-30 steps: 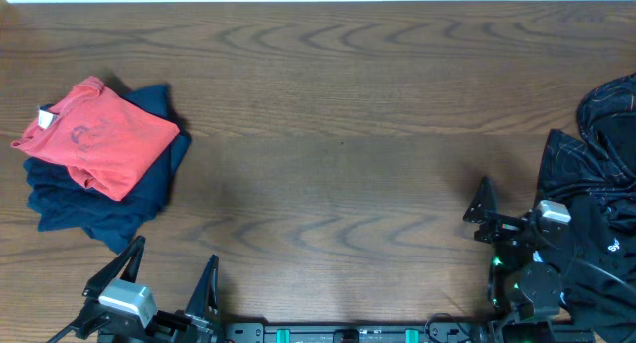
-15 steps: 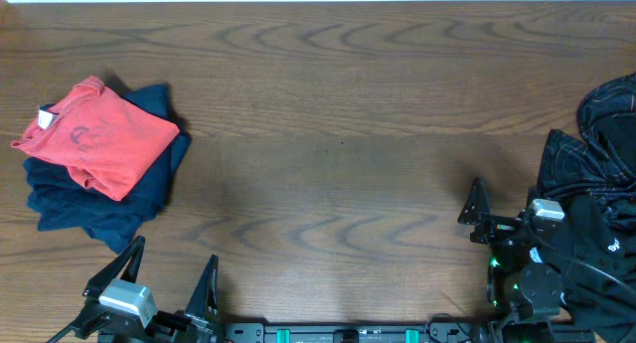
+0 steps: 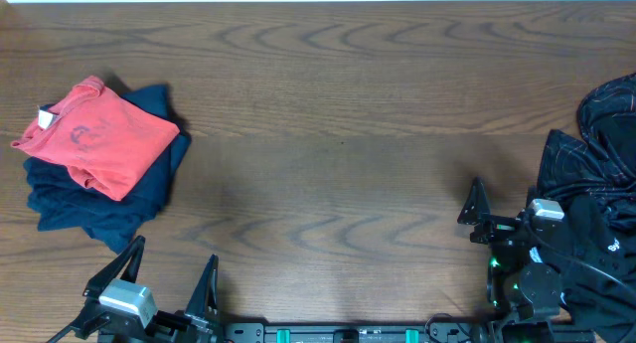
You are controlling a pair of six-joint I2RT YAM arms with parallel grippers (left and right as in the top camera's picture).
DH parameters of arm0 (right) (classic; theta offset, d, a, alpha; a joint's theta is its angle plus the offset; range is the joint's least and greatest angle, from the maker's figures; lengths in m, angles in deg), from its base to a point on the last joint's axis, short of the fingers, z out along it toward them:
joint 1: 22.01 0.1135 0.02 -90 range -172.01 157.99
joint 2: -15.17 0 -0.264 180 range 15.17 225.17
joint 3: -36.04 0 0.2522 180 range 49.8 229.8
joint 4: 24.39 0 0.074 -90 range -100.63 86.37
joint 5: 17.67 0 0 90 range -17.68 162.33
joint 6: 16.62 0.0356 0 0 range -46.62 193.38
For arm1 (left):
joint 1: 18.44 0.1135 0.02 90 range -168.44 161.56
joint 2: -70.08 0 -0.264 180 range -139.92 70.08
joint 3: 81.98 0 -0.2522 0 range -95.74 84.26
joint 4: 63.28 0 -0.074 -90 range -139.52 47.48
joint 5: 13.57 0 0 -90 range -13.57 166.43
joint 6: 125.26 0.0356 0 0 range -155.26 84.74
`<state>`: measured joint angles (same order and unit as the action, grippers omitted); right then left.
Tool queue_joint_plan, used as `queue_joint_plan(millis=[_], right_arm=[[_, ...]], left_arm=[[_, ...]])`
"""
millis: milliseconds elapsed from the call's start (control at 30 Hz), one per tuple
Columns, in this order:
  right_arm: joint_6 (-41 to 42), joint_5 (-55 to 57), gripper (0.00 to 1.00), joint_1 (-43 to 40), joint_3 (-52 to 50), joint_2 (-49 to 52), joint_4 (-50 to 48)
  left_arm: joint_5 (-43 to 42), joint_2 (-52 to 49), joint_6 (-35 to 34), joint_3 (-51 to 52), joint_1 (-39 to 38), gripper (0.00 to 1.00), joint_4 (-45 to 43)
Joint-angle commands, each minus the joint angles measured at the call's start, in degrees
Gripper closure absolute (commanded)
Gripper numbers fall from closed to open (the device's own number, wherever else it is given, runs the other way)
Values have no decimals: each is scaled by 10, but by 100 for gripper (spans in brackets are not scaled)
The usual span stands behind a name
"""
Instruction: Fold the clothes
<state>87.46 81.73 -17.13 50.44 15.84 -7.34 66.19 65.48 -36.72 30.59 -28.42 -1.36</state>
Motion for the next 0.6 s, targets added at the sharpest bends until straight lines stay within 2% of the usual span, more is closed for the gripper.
queue_joint_plan(millis=[0,133,400,567], right_arm=[[-9,-4,1,-3,-3,-3,-1],[-9,-4,1,-3,-3,-3,-1],[-9,-4,1,-3,-3,-3,-1],[-9,-4,1,-3,-3,-3,-1]], left_arm=[[4,2,3,2,-2,2,-2],[9,2,12,2,-2,2,-8],[24,2,21,9,11,2,37],[24,3,62,68,44,2,66]])
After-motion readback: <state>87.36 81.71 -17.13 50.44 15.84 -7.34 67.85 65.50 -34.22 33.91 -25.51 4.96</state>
